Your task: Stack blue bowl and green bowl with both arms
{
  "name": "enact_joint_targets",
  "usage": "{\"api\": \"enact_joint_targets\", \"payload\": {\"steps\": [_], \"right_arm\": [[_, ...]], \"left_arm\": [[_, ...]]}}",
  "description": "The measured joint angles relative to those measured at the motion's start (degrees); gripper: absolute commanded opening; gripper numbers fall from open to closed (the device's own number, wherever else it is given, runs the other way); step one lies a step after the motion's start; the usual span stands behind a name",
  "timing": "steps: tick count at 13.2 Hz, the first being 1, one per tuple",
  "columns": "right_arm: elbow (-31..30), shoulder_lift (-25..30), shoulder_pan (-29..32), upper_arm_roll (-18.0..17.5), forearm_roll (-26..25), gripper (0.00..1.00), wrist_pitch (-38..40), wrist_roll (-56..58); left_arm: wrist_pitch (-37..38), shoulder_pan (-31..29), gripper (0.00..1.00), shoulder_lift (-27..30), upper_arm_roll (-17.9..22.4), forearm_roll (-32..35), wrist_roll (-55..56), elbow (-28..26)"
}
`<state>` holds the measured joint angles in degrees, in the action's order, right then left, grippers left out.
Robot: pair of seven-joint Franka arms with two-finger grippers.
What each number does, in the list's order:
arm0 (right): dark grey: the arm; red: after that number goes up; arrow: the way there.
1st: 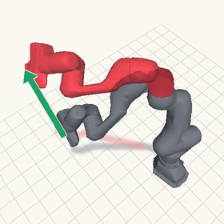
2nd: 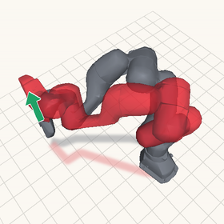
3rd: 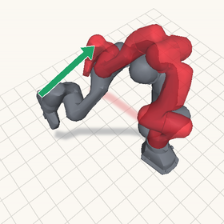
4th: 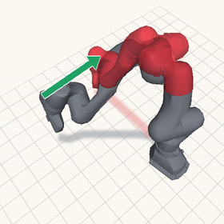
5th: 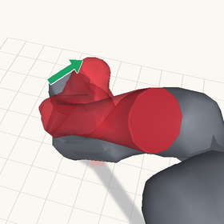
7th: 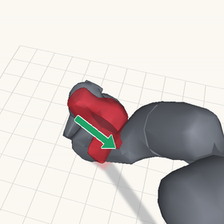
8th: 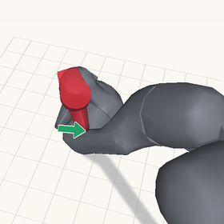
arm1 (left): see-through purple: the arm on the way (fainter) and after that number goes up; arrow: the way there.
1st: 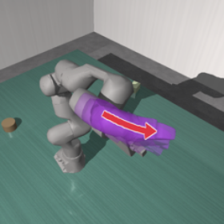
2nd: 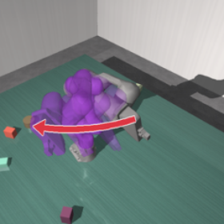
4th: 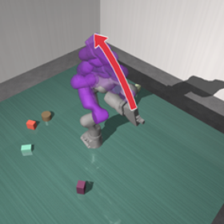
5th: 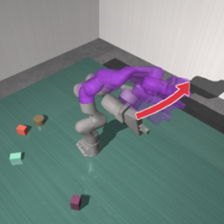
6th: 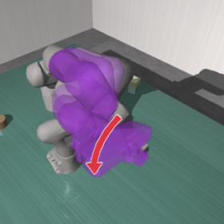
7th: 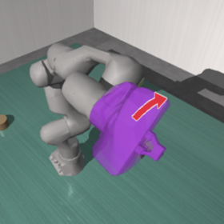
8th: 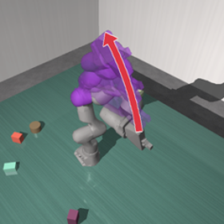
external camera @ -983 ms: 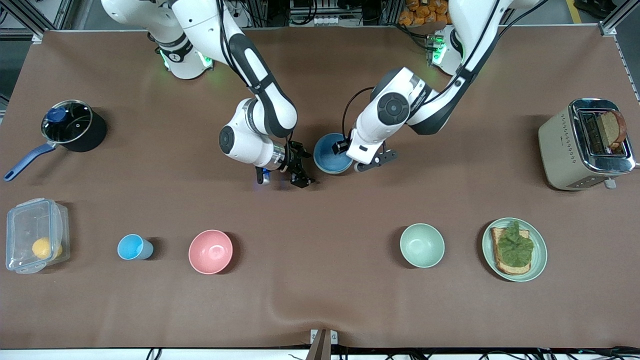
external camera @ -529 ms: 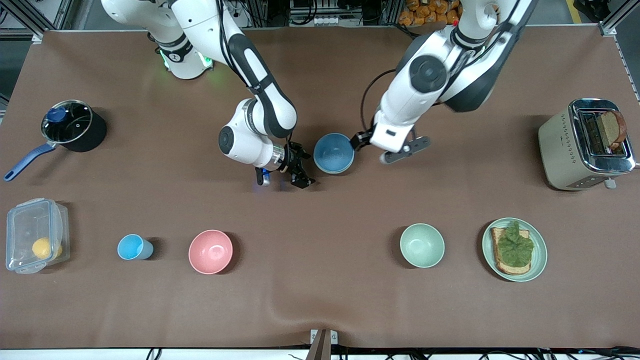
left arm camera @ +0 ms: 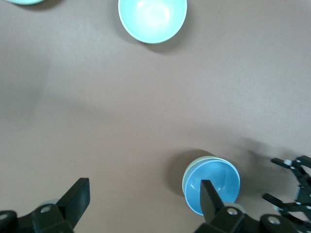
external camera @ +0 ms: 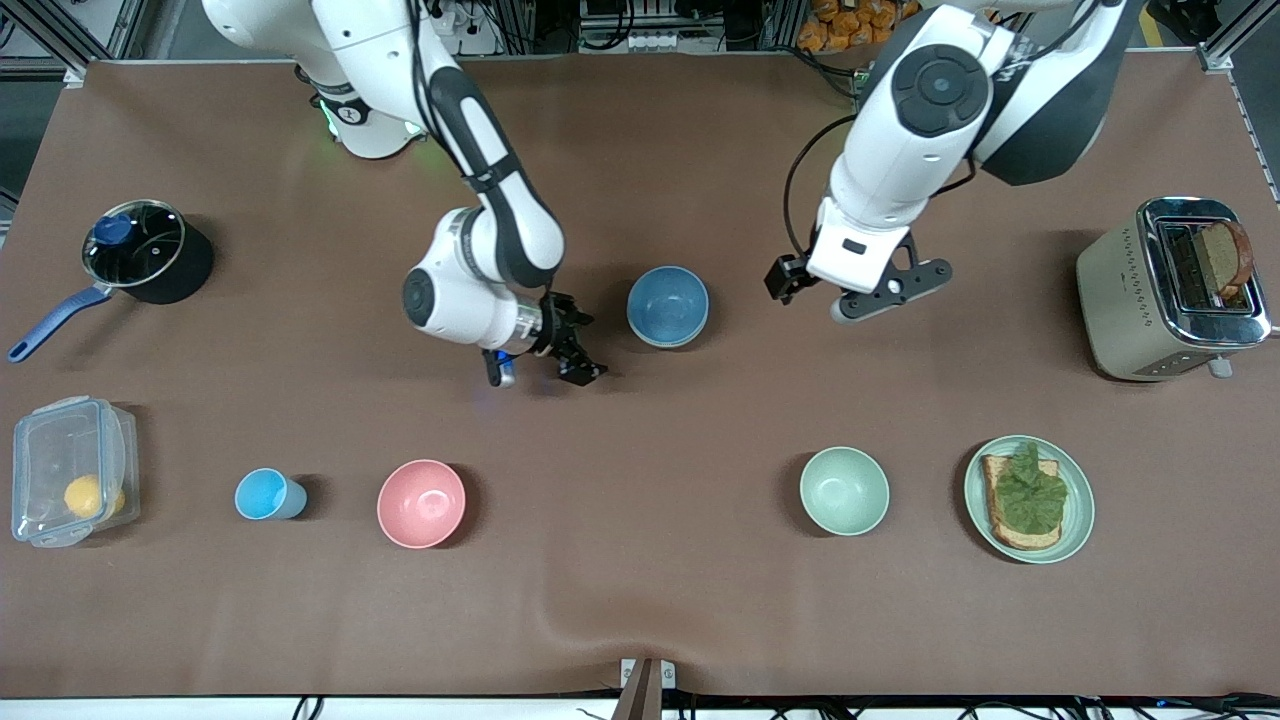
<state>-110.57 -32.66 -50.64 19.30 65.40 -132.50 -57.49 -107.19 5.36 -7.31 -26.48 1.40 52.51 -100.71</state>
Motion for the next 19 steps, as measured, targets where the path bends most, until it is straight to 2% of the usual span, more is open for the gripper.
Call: {"api": "enact_joint_targets", "payload": {"steps": [3,7,9,16,17,19], "right_arm": [[-0.29,2.22,0.07,6.56,-8.32,1.0,11.83,2.27],[-0.4,5.75,0.35,15.95,-15.76,1.0,24.44,7.33],[-0.3,7.21,0.35,18.34,-18.97,1.0,27.46,9.04],[4.73,8.63,0.39,29.69,-24.92,1.0,41.77,17.62],[6.0,8.74,0.8,30.67,-25.79,1.0,42.89,18.46],[9.36,9.46,5.62,29.98,-28.73,1.0,45.4,21.8]], "left_arm": [[0.92,-3.35,1.0,1.69,0.16,0.04,-6.0,0.49],[2.96,-7.41,1.0,4.61,0.28,0.04,-12.91,0.6],[4.26,-8.72,1.0,5.65,0.31,0.04,-14.18,0.96],[10.14,-11.57,1.0,6.28,0.41,0.04,-16.55,5.89],[10.85,-12.19,1.0,6.28,0.43,0.04,-17.12,6.5],[11.9,-13.59,1.0,6.29,0.44,0.04,-19.05,7.66]]}}
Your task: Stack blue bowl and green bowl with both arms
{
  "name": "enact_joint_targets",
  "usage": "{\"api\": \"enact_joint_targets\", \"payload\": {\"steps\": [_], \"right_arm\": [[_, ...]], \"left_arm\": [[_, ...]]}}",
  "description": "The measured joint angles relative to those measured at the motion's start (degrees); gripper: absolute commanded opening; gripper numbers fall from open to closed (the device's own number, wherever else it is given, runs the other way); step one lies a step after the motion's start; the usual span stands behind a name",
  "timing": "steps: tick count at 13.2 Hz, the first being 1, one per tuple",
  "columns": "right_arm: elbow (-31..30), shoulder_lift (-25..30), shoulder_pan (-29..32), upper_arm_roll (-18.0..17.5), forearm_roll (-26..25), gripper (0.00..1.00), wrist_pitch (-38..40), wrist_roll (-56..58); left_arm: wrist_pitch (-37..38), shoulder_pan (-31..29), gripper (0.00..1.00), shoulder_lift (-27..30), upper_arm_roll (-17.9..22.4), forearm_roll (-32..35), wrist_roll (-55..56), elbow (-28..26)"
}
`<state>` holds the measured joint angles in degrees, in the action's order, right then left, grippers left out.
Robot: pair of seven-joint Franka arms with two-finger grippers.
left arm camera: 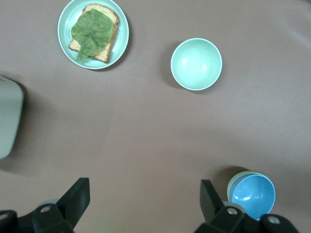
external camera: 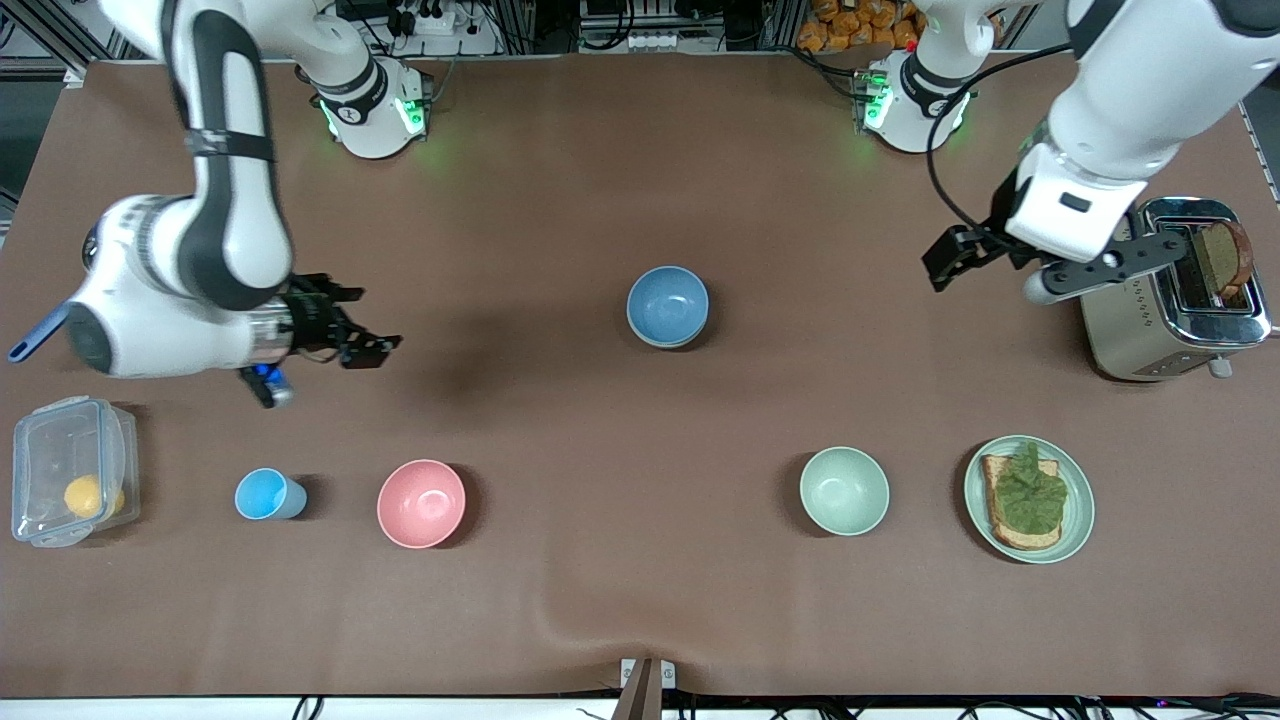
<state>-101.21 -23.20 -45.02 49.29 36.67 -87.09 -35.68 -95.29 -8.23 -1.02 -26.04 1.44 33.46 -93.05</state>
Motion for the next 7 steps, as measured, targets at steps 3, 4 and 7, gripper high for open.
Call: {"api": "enact_joint_targets", "payload": {"steps": [3,4,7], "right_arm": [[4.86,3.21,9.13,-2.92,-7.18,1.0,1.58,4.17],[6.29,4.93,11.61,-4.78,-9.55,1.0,1.61,4.98],[9.52,9.12,19.48,-12.2,-13.47,1.0,1.64,10.83]], "left_arm": [[0.73,-1.85,1.0,0.0,0.0,-0.04,-1.7,0.64],[1.0,-2.15,1.0,0.0,-0.02,-0.07,-1.82,0.9],[1.39,-2.53,1.0,0.0,0.71,-0.62,-3.5,1.31]]}}
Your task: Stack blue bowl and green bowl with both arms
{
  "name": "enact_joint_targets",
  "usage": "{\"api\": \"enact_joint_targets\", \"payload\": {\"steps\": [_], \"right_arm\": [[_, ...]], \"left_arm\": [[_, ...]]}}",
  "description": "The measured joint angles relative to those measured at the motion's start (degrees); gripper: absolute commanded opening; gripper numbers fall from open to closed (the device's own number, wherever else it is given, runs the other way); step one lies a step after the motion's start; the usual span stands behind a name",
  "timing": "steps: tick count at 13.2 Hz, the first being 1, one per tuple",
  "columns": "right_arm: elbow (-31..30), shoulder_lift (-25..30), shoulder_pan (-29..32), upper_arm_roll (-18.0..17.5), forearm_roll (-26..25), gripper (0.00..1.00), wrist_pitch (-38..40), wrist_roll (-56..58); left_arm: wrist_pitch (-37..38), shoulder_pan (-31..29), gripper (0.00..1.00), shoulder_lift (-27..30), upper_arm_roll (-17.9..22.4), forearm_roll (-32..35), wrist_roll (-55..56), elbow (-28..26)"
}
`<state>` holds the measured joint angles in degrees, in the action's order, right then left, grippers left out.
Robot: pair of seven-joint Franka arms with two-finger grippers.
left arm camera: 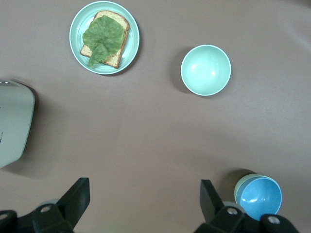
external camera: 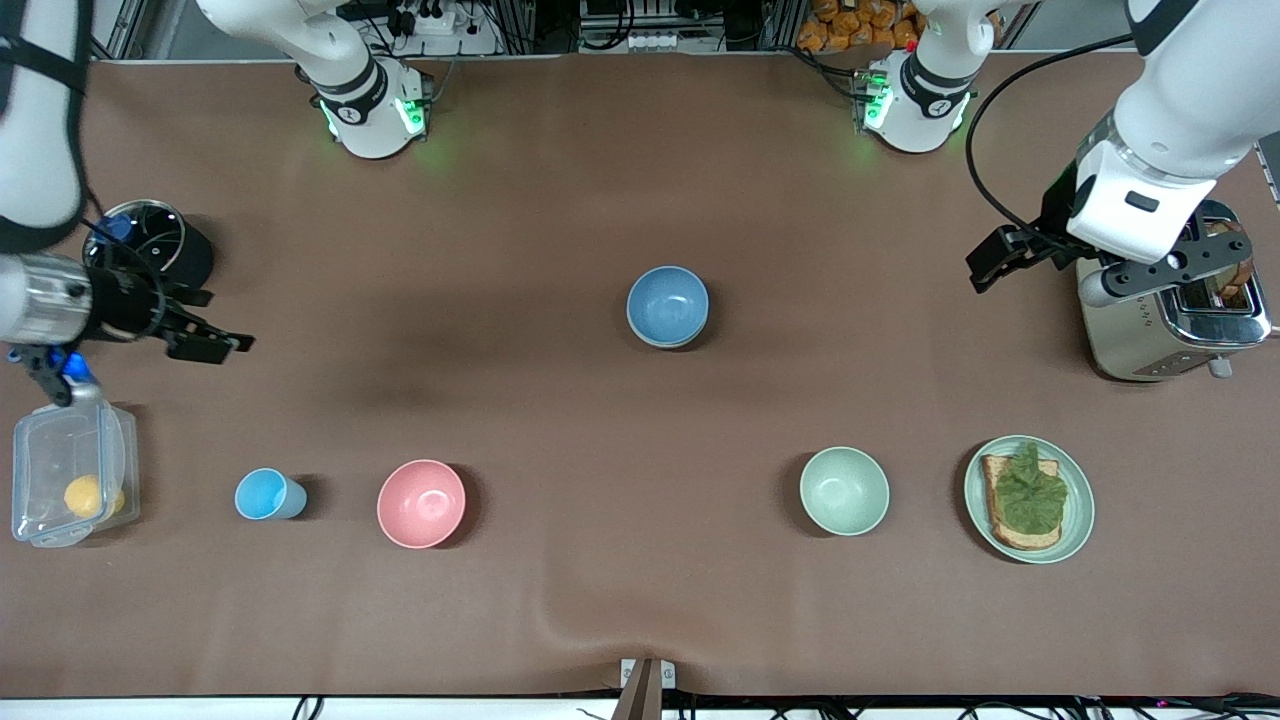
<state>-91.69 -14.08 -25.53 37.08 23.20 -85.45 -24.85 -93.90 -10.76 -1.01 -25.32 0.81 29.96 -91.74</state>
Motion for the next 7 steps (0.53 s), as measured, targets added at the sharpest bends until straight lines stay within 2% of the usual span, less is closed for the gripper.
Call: {"api": "enact_joint_targets", "payload": {"steps": [1,3,4,7], "right_arm": [[0.4,1.18,3.11,-2.46,-0.67,1.0,-0.11,3.43],[0.77,3.66,10.48,-8.43,-1.81,1.0,-0.97,9.43],[1.01,4.93,14.35,-12.2,-3.91,1.0,-1.76,11.92],[1.79,9.35,23.95,-25.55,-11.01,1.0,-4.72,14.58]], "left_arm": [[0.04,1.3,1.0,0.0,1.76,-0.12,-1.0,0.07],[0.25,7.92,1.0,0.14,10.21,-0.2,-4.51,0.2],[0.79,9.75,1.0,0.35,13.13,-0.22,-6.92,0.25],[1.53,10.51,1.0,1.17,16.7,-0.24,-12.68,0.27]]}}
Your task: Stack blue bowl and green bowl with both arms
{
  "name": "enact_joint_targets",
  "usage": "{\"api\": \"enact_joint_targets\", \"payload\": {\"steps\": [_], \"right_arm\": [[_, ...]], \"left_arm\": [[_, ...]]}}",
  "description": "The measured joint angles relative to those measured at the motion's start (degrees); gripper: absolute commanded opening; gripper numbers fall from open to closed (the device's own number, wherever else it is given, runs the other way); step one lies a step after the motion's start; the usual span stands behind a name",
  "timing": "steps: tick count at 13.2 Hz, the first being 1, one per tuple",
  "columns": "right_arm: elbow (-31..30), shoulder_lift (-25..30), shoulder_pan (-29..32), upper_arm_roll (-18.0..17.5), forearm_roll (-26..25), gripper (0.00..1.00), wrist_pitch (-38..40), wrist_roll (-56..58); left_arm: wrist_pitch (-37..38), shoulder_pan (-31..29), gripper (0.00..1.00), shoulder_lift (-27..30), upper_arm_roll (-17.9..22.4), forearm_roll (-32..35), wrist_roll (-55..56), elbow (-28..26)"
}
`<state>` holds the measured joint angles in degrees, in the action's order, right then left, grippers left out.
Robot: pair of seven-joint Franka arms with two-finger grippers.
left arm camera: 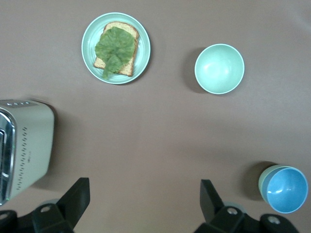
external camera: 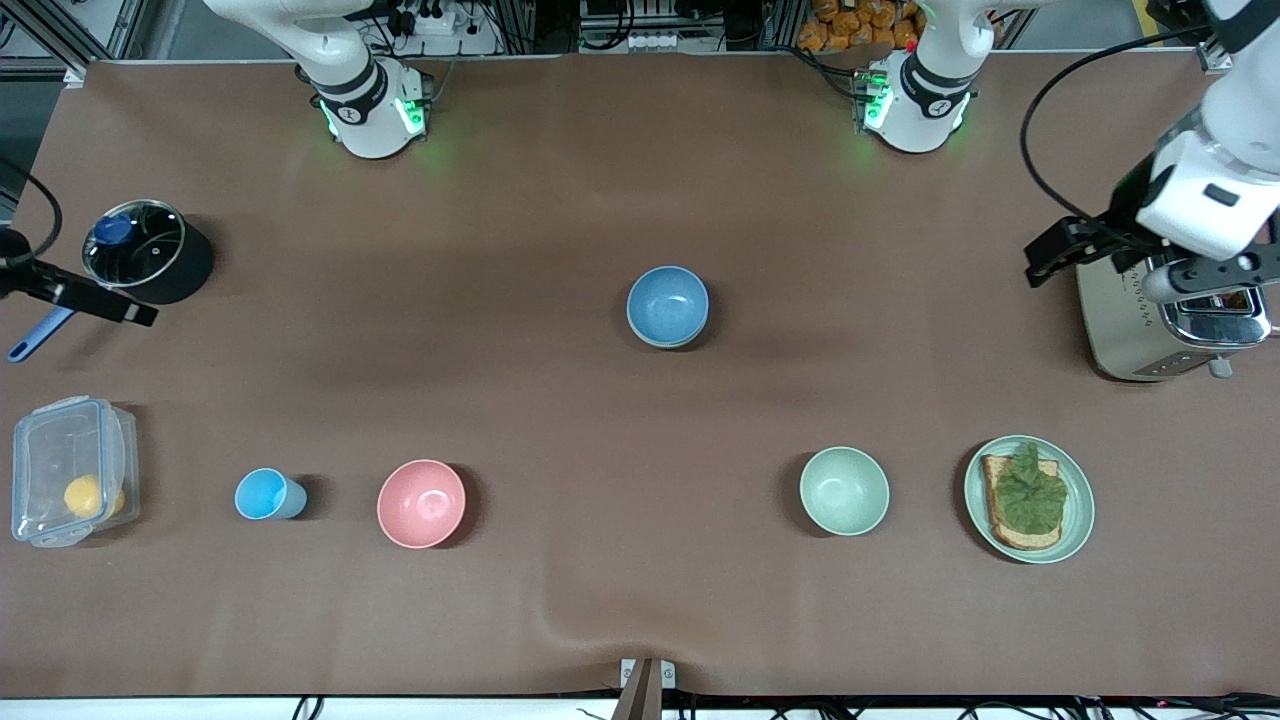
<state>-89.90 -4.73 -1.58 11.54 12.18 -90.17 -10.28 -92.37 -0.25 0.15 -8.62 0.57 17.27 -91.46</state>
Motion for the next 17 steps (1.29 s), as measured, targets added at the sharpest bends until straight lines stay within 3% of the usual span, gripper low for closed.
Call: {"api": "enact_joint_targets", "payload": {"steps": [3,5,17], "right_arm": [[0.27,4.83,5.67,-9.27,-1.1,1.0,-0.72,0.0],[0.25,6.92,7.23,-12.4,-1.62,1.0,-1.12,0.0],[-0.88,6.81,8.68,-13.5,-6.78,1.0,-2.84,2.26]], "left_arm": [[0.18,0.08,1.0,0.44,0.94,0.0,-2.14,0.03],[0.55,0.09,1.0,0.71,1.63,0.0,-4.28,0.23],[8.45,0.12,1.0,2.08,3.26,0.0,-4.81,3.99]]}}
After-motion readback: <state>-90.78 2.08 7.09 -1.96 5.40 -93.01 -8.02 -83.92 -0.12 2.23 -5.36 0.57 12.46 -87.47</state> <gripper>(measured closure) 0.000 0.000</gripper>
